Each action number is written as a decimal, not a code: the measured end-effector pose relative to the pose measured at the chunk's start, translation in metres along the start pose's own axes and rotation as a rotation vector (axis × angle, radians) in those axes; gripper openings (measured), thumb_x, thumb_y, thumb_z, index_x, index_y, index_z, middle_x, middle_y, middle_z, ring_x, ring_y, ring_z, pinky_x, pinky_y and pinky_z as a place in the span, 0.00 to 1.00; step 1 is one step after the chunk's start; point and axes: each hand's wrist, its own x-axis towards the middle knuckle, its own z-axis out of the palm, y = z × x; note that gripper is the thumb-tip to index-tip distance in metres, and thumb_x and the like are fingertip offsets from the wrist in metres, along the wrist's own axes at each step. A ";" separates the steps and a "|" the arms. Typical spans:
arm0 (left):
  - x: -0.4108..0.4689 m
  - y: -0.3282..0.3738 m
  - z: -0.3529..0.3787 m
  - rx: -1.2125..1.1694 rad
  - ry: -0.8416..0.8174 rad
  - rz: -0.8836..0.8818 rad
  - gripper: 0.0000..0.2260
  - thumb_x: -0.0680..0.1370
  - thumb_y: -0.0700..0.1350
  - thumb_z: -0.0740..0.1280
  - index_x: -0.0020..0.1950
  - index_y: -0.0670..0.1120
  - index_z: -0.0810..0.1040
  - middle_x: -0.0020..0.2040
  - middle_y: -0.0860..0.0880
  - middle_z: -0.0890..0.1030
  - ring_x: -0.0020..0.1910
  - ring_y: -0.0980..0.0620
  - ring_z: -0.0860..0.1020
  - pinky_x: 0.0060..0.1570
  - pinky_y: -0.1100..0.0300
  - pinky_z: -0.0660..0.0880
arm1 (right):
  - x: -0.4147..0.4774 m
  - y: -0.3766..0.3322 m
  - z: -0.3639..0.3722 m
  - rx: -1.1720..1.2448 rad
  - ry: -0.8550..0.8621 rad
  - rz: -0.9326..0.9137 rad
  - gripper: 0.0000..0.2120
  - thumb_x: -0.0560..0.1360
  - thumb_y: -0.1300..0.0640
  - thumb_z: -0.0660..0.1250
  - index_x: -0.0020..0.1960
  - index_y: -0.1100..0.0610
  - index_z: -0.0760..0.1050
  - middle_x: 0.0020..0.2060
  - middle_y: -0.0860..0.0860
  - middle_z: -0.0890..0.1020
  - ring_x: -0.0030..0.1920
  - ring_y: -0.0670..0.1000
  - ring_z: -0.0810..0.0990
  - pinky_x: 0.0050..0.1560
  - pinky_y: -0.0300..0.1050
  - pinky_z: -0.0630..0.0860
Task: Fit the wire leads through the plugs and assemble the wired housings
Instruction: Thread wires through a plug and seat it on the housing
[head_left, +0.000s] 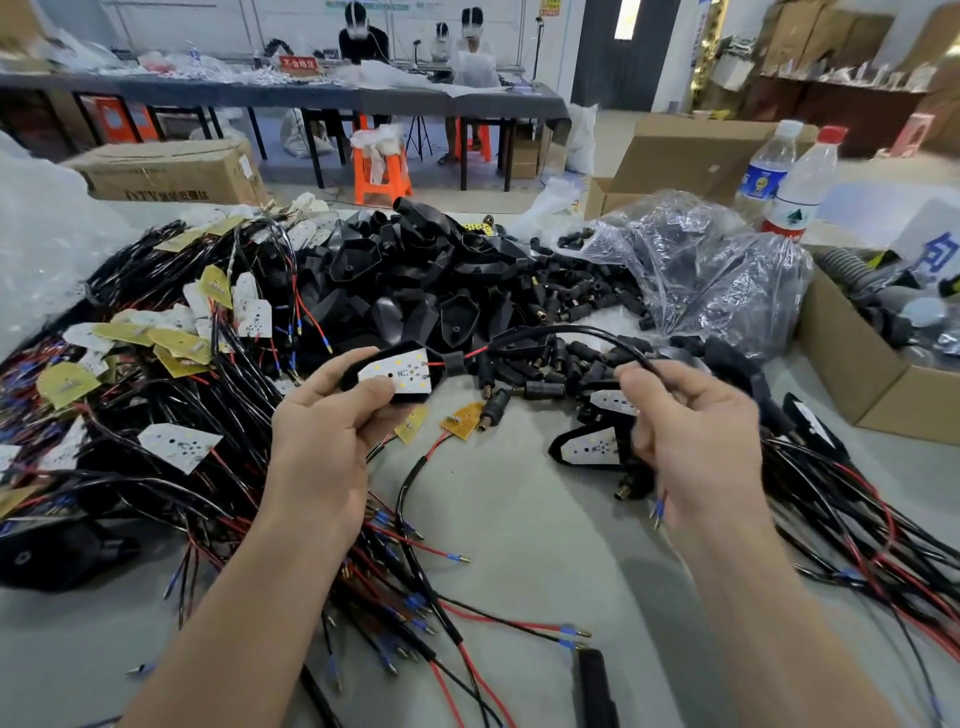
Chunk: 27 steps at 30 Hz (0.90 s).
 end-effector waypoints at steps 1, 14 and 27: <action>0.000 0.000 -0.002 0.043 -0.039 -0.005 0.14 0.77 0.28 0.66 0.55 0.42 0.84 0.48 0.42 0.88 0.47 0.45 0.87 0.45 0.56 0.84 | 0.000 0.001 0.000 -0.233 0.105 -0.179 0.06 0.78 0.57 0.72 0.42 0.51 0.85 0.25 0.44 0.74 0.27 0.46 0.70 0.31 0.42 0.67; -0.024 -0.008 0.001 0.823 -1.214 -0.504 0.24 0.69 0.43 0.81 0.64 0.52 0.83 0.52 0.46 0.87 0.45 0.51 0.83 0.47 0.61 0.78 | 0.005 0.012 0.004 -0.722 0.049 -0.381 0.16 0.77 0.67 0.67 0.52 0.48 0.87 0.41 0.48 0.85 0.47 0.56 0.82 0.55 0.55 0.77; -0.019 -0.026 0.024 0.414 -0.314 -0.255 0.11 0.85 0.42 0.63 0.51 0.42 0.85 0.49 0.45 0.88 0.48 0.52 0.86 0.45 0.61 0.83 | -0.039 0.015 0.052 -0.276 -0.654 -0.171 0.21 0.66 0.69 0.56 0.37 0.54 0.86 0.39 0.48 0.87 0.47 0.49 0.86 0.56 0.47 0.79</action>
